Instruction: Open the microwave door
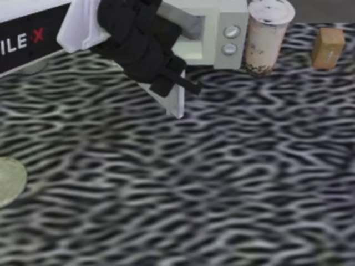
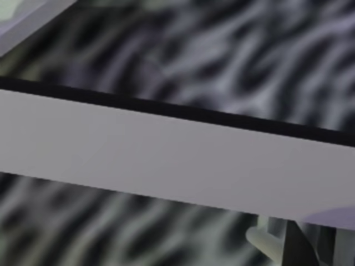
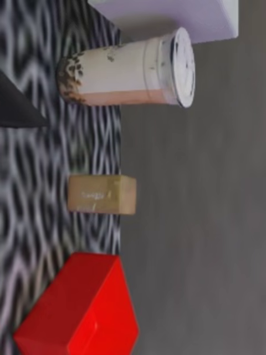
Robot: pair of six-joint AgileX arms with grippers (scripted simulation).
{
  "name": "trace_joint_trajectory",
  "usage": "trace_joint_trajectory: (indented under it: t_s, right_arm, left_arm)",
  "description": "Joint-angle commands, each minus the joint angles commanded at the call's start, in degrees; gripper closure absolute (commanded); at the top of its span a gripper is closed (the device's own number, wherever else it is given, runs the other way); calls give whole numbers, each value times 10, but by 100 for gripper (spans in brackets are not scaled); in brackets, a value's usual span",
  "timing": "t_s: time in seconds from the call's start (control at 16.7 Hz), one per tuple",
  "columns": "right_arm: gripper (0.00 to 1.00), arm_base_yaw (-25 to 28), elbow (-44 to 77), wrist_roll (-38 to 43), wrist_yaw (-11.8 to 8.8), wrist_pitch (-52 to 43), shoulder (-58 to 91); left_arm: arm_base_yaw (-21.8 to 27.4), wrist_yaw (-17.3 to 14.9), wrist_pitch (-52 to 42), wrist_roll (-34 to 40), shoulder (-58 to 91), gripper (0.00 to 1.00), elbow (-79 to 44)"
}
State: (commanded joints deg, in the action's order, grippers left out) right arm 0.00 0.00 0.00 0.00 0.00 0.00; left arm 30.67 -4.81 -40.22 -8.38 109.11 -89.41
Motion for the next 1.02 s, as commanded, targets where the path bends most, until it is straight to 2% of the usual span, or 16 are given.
trace_joint_trajectory:
  t_s: [0.66,1.02]
  right_arm:
    - [0,0,0,0,0,0,0]
    - [0,0,0,0,0,0,0]
  left_arm:
    - [2,-5,0,0,1,100,2]
    - [-26,-42,-2,-75,-26,100,33]
